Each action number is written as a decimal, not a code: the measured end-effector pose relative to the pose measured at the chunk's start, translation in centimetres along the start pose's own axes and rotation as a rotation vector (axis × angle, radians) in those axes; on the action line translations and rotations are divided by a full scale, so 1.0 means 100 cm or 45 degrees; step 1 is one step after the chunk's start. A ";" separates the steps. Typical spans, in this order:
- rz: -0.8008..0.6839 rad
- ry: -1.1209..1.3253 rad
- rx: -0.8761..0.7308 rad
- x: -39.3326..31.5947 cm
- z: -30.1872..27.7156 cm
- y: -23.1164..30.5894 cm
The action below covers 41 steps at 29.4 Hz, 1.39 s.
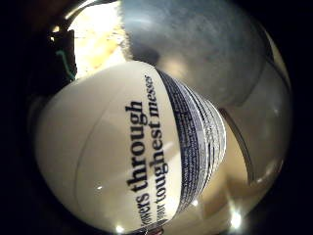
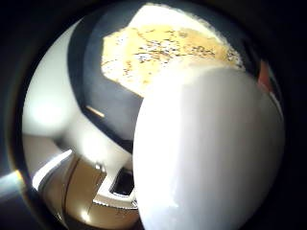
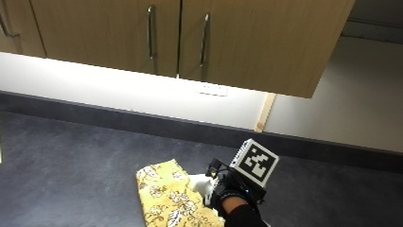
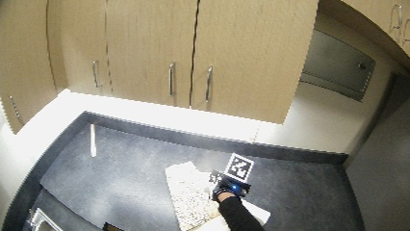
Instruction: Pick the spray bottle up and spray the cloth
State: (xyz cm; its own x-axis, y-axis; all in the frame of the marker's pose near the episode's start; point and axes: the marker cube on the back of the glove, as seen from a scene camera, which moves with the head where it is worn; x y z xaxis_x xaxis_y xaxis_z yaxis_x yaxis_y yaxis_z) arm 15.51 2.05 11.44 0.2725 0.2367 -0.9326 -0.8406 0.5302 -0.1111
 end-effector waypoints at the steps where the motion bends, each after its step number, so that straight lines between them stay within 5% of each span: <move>1: -0.058 -0.077 0.035 -0.002 -0.004 0.002; 12: -0.694 -0.910 0.533 -0.002 -0.040 0.056; 19: -0.924 -1.268 0.763 0.010 -0.044 0.079; 31: -1.011 -1.214 0.819 -0.023 -0.035 0.091; 41: -1.283 -1.285 0.559 -0.146 0.020 0.137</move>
State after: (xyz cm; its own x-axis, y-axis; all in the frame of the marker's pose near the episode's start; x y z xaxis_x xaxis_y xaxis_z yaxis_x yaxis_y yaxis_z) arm 0.96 7.45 24.24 0.9930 -0.0171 0.1165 0.0479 0.9625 -0.2669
